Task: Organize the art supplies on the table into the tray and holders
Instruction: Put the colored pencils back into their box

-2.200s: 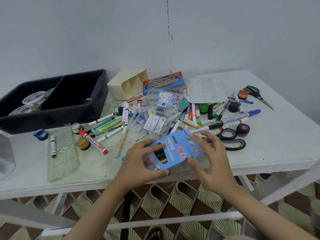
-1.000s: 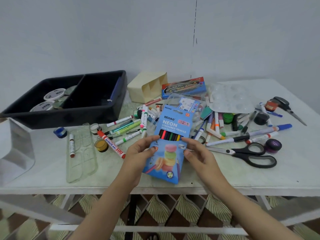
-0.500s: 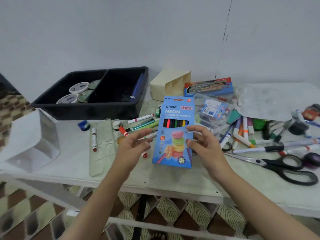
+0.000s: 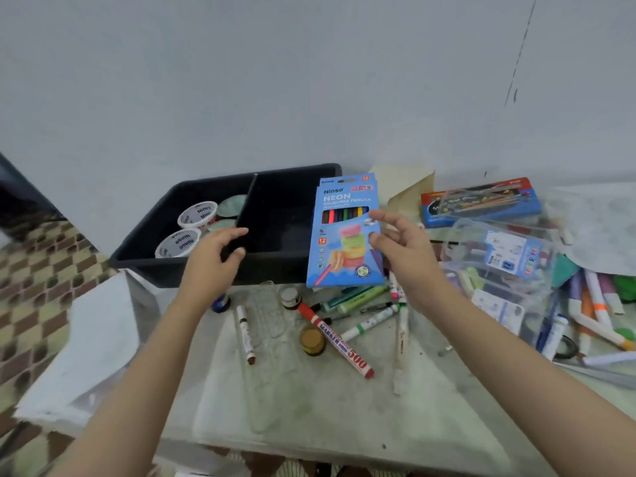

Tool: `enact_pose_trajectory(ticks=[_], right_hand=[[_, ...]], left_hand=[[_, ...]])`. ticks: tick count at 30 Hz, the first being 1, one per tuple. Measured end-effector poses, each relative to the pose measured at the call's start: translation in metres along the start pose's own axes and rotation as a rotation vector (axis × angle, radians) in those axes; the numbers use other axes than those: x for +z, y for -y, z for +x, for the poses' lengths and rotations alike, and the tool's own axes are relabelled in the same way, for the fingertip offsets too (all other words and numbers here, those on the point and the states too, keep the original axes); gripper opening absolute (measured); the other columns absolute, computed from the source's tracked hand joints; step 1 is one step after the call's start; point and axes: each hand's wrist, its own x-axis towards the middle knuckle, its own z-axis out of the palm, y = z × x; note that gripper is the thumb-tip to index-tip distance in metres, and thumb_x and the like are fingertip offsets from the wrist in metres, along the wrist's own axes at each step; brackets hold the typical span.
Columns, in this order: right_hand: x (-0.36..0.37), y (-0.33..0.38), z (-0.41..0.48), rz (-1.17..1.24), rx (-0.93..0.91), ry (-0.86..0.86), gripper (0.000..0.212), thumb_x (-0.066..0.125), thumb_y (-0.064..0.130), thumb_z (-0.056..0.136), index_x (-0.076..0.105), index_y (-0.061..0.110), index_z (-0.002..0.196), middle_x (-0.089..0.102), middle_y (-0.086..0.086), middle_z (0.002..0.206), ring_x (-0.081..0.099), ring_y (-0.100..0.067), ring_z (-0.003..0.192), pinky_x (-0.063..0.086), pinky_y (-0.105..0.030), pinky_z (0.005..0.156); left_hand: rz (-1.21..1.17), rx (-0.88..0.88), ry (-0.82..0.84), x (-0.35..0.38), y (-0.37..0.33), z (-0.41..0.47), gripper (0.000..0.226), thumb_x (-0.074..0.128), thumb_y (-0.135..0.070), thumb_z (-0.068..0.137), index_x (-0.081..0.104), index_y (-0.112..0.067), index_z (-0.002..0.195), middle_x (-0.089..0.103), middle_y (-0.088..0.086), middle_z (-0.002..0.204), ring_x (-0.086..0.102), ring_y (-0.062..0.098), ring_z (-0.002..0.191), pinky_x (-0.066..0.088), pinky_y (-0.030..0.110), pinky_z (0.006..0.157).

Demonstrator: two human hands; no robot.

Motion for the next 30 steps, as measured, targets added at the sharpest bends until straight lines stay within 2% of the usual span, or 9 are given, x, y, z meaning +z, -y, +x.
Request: enact_pose_trajectory(ticks=[6, 10, 14, 16, 19, 22, 26, 28, 30], right_hand=[[0.049, -0.001, 0.058, -0.064, 0.066, -0.002, 0.032, 0.048, -0.005, 0.092, 0.051, 0.013, 0.118, 0.064, -0.001, 0.093, 0.066, -0.010, 0.074, 0.055, -0.021, 0.058], [0.076, -0.005, 0.093, -0.266, 0.118, 0.042, 0.049, 0.051, -0.006, 0.087, 0.045, 0.014, 0.131, 0.058, -0.012, 0.115, 0.063, -0.023, 0.100, 0.056, -0.030, 0.078], [0.101, -0.014, 0.116, -0.514, 0.160, 0.127, 0.056, 0.050, -0.007, 0.086, 0.040, 0.012, 0.137, 0.050, -0.013, 0.130, 0.054, -0.025, 0.115, 0.053, -0.028, 0.083], [0.113, -0.018, 0.123, -0.660, 0.189, 0.160, 0.055, 0.049, -0.008, 0.085, 0.040, 0.008, 0.137, 0.050, -0.013, 0.127, 0.052, -0.023, 0.109, 0.050, -0.028, 0.081], [0.126, -0.023, 0.129, -0.776, 0.266, 0.237, 0.052, 0.047, -0.012, 0.085, 0.041, 0.001, 0.134, 0.050, -0.013, 0.119, 0.049, -0.021, 0.096, 0.044, -0.021, 0.058], [0.134, -0.033, 0.133, -0.911, 0.314, 0.263, 0.044, 0.052, 0.000, 0.090, 0.042, -0.001, 0.133, 0.055, -0.013, 0.105, 0.055, -0.023, 0.081, 0.044, -0.025, 0.061], [0.137, -0.047, 0.138, -1.242, 0.276, 0.271, 0.038, 0.056, 0.015, 0.092, 0.047, 0.002, 0.126, 0.055, -0.013, 0.118, 0.056, -0.025, 0.103, 0.045, -0.026, 0.076], [0.138, -0.053, 0.139, -1.354, 0.257, 0.297, 0.032, 0.059, 0.012, 0.088, 0.054, 0.002, 0.118, 0.054, -0.010, 0.103, 0.054, -0.022, 0.091, 0.042, -0.025, 0.069], [0.139, -0.056, 0.139, -1.444, 0.247, 0.335, 0.029, 0.064, 0.011, 0.084, 0.058, 0.002, 0.111, 0.050, -0.007, 0.094, 0.049, -0.019, 0.083, 0.040, -0.025, 0.065]], left_hand=[[0.061, 0.043, 0.363, -0.017, 0.039, 0.045, 0.055, 0.066, -0.022, 0.086, 0.047, -0.016, 0.137, 0.035, -0.003, 0.148, 0.028, 0.010, 0.138, 0.019, 0.017, 0.105], [0.084, 0.094, 0.435, -0.025, 0.052, 0.057, 0.065, 0.071, -0.034, 0.080, 0.046, -0.021, 0.138, 0.036, -0.008, 0.148, 0.029, 0.006, 0.137, 0.022, 0.024, 0.111], [0.072, 0.146, 0.468, -0.030, 0.056, 0.062, 0.071, 0.074, -0.040, 0.075, 0.045, -0.026, 0.139, 0.036, -0.015, 0.146, 0.028, -0.005, 0.128, 0.023, 0.015, 0.104], [0.057, 0.153, 0.479, -0.033, 0.059, 0.066, 0.073, 0.075, -0.039, 0.074, 0.044, -0.029, 0.138, 0.036, -0.017, 0.145, 0.028, -0.008, 0.125, 0.023, 0.011, 0.100], [0.032, 0.159, 0.499, -0.037, 0.062, 0.070, 0.072, 0.077, -0.035, 0.073, 0.044, -0.032, 0.137, 0.037, -0.020, 0.142, 0.025, -0.012, 0.125, 0.020, 0.005, 0.096], [0.014, 0.175, 0.516, -0.039, 0.064, 0.075, 0.073, 0.078, -0.036, 0.071, 0.044, -0.033, 0.136, 0.036, -0.020, 0.144, 0.022, -0.011, 0.130, 0.019, 0.013, 0.103], [-0.009, 0.146, 0.589, -0.038, 0.069, 0.077, 0.091, 0.068, -0.070, 0.056, 0.039, -0.040, 0.137, 0.028, -0.027, 0.144, 0.016, -0.011, 0.132, 0.019, 0.023, 0.110], [-0.021, 0.158, 0.594, -0.039, 0.070, 0.078, 0.106, 0.056, -0.088, 0.041, 0.037, -0.044, 0.136, 0.024, -0.037, 0.137, 0.014, -0.013, 0.130, 0.018, 0.023, 0.109], [-0.018, 0.176, 0.581, -0.038, 0.070, 0.077, 0.110, 0.054, -0.089, 0.037, 0.036, -0.044, 0.136, 0.021, -0.043, 0.128, 0.014, -0.014, 0.128, 0.017, 0.020, 0.105]])
